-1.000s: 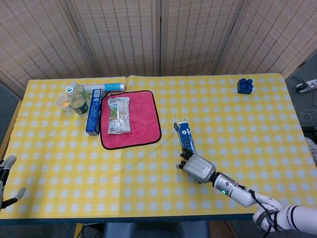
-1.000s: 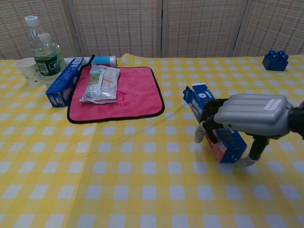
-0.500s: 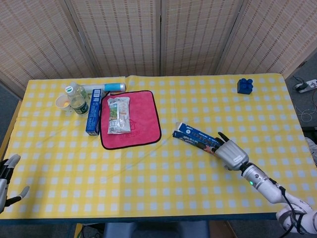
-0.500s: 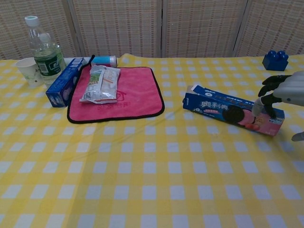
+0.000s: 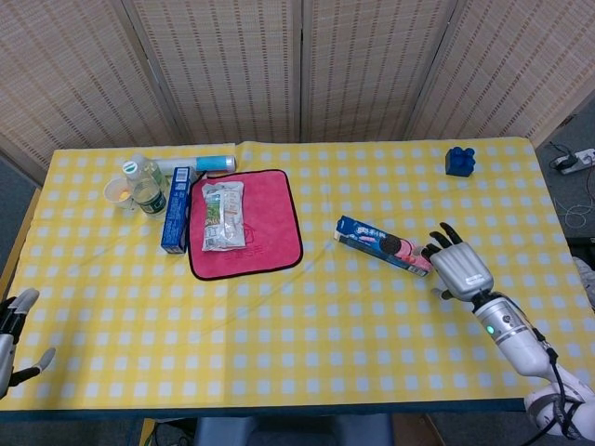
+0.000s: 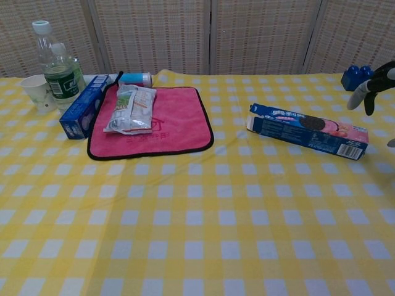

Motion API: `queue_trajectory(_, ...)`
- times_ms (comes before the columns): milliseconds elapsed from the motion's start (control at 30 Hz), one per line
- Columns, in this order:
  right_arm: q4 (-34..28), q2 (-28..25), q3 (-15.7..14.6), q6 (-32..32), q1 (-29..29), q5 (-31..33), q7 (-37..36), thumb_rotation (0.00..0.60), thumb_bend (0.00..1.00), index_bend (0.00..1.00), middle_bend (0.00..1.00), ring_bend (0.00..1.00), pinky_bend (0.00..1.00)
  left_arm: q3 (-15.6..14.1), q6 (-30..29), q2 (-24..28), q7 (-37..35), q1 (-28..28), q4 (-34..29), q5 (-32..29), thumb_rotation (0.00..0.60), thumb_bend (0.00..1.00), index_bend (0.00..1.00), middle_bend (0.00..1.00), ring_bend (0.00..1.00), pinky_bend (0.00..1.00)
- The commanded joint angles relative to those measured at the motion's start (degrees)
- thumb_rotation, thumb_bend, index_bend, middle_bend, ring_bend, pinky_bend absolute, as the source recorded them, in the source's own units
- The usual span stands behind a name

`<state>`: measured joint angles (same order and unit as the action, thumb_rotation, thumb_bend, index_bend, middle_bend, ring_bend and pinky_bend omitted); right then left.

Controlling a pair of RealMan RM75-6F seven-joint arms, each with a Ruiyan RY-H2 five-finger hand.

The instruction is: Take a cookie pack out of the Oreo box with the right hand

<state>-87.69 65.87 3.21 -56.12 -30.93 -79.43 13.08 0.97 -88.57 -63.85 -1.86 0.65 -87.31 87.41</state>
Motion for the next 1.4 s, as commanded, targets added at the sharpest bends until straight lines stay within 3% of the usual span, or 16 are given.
queue_trajectory(33,-0.6,-0.3,1.3,-0.6,0.8,5.1,4.9,0.6,0.07,0.26,0.35,0.12,0.0,0.0,0.0,0.0,0.0,0.1,0.0,0.1,0.6,0.26,0.06,0.1,0.09,0.0)
queue_trajectory(233,-2.1,0.9,3.2,1.4,-0.1,16.6,12.2,0.6,0.05,0.17,0.31,0.12,0.0,-0.1,0.2,-0.1,0.3,0.3,-0.3,0.4,0.6,0.26,0.06,0.1,0.09,0.0)
queue_trajectory(400,0.8,4.5,4.4,3.8,-2.5,23.7,15.3,0.6,0.04,0.14,0.29,0.12,0.01,-0.3,0.2,-0.1,0.5,0.4,-0.5,0.7,0.6,0.26,0.06,0.1,0.09,0.0)
queue_trajectory(733,7.1,12.1,6.1,7.2,-7.5,31.1,17.0,0.6,0.04,0.14,0.28,0.12,0.01,-0.3,0.4,-0.1,0.4,0.2,-0.2,0.1,0.6,0.26,0.06,0.1,0.09,0.0)
queue_trajectory(1000,11.8,15.9,5.6,8.4,-9.9,35.3,18.8,0.6,0.04,0.14,0.28,0.12,0.02,-0.4,0.9,-0.4,-0.1,0.1,0.5,-0.5,0.6,0.26,0.06,0.1,0.09,0.0)
queue_trajectory(1167,15.3,18.3,5.7,9.7,-10.3,36.8,17.0,0.6,0.06,0.21,0.3,0.12,0.03,-0.4,1.0,-0.7,-0.2,0.2,0.8,-0.3,0.6,0.26,0.06,0.1,0.09,0.0)
queue_trajectory(1400,15.8,18.7,5.1,9.1,-9.9,34.7,14.9,0.6,0.13,0.42,0.35,0.12,0.04,-0.4,0.7,-0.5,-0.1,0.0,0.6,-0.4,0.6,0.26,0.05,0.1,0.09,0.0)
